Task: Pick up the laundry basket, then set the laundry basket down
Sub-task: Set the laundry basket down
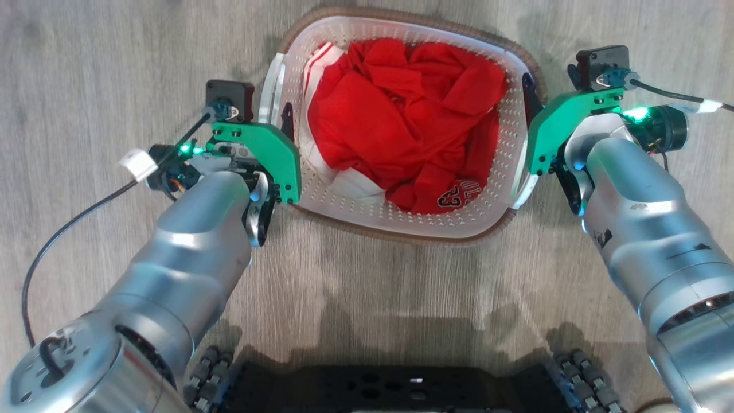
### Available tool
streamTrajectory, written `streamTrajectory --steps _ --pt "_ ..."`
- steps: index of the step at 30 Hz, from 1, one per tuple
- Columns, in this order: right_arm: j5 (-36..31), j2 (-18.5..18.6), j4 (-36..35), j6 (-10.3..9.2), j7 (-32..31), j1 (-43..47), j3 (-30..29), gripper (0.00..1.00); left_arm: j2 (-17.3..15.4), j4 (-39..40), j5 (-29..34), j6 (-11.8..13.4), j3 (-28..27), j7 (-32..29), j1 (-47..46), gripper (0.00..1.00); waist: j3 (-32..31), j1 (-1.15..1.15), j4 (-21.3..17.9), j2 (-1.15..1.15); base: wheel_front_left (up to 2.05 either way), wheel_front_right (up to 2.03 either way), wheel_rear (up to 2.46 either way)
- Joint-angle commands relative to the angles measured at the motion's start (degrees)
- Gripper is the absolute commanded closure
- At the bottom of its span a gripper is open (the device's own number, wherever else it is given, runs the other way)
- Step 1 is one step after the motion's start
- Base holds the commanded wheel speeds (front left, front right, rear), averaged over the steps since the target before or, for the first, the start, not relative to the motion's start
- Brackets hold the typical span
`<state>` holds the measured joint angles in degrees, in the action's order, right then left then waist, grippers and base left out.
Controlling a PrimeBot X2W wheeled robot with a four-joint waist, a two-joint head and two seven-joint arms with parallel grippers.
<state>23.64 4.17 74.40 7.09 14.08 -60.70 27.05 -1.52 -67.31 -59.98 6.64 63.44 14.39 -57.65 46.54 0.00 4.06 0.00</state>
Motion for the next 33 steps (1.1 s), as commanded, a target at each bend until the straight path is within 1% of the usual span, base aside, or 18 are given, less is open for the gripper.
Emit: streamTrajectory --steps 1,5,6,7,11,17,18,25,26,30,31,33 --pt "-0.2 -1.3 -0.9 0.40 0.8 3.1 0.2 0.00 -1.4 0.6 0.9 0.5 -1.9 0.6 0.8 0.00 -1.0 0.00 -0.1 0.00 0.00 0.00 0.00" --pt "-0.4 -1.3 -3.7 0.40 0.9 4.2 -0.5 0.00 -1.6 1.7 3.5 0.6 -4.8 0.6 1.6 0.00 -3.0 0.00 -0.6 0.00 0.00 0.00 0.00" --pt "-0.4 -1.3 -3.7 0.40 0.9 4.2 -0.5 0.00 -1.6 1.7 3.5 0.6 -4.8 0.6 1.6 0.00 -3.0 0.00 -0.6 0.00 0.00 0.00 0.00" --pt "-0.6 -1.3 -5.3 0.40 0.9 5.0 -1.6 0.00 -2.1 2.9 5.3 0.9 -6.5 0.6 2.3 0.00 -4.2 0.00 -0.8 0.00 0.00 0.00 0.00" --pt "-1.6 -1.3 -8.2 0.40 0.9 7.2 -3.7 0.00 -3.2 5.9 9.2 1.0 -10.5 0.6 4.7 0.00 -7.0 0.00 -1.3 0.00 0.00 0.00 0.00" --pt "-4.6 -1.3 -13.7 0.40 0.9 11.8 -7.7 0.00 -4.6 11.6 16.2 1.3 -17.6 0.6 9.9 0.00 -12.3 0.00 -1.7 0.00 0.00 0.00 0.00" --pt "-4.6 -1.3 -13.7 0.40 0.9 11.8 -7.7 0.00 -4.6 11.6 16.2 1.3 -17.6 0.6 9.9 0.00 -12.3 0.00 -1.7 0.00 0.00 0.00 0.00" --pt "-6.0 -1.3 -22.3 0.40 0.9 19.7 -11.5 0.00 -5.0 21.0 25.4 1.3 -28.1 0.6 18.7 0.00 -19.5 0.00 -1.7 0.00 0.00 0.00 0.00" --pt "-5.9 -1.3 -25.0 0.40 0.9 22.2 -12.5 0.00 -4.8 23.9 28.1 1.1 -31.0 0.6 21.6 0.00 -21.6 0.00 -1.7 0.00 0.00 0.00 0.00" --pt "-5.5 -1.3 -30.1 0.40 0.9 26.9 -14.5 0.00 -4.4 30.3 34.0 0.4 -36.4 0.6 27.3 0.00 -25.5 0.00 -1.8 0.00 0.00 0.00 0.00" --pt "-5.8 -1.3 -32.4 0.40 0.9 28.9 -14.8 0.00 -4.2 33.3 36.7 0.0 -38.9 0.6 30.2 0.00 -27.2 0.00 -1.9 0.00 0.00 0.00 0.00" --pt "-6.2 -1.3 -34.6 0.40 0.9 30.9 -14.6 0.00 -4.0 36.3 39.2 -0.5 -41.2 0.6 33.0 0.00 -28.9 0.00 -2.1 0.00 0.00 0.00 0.00"
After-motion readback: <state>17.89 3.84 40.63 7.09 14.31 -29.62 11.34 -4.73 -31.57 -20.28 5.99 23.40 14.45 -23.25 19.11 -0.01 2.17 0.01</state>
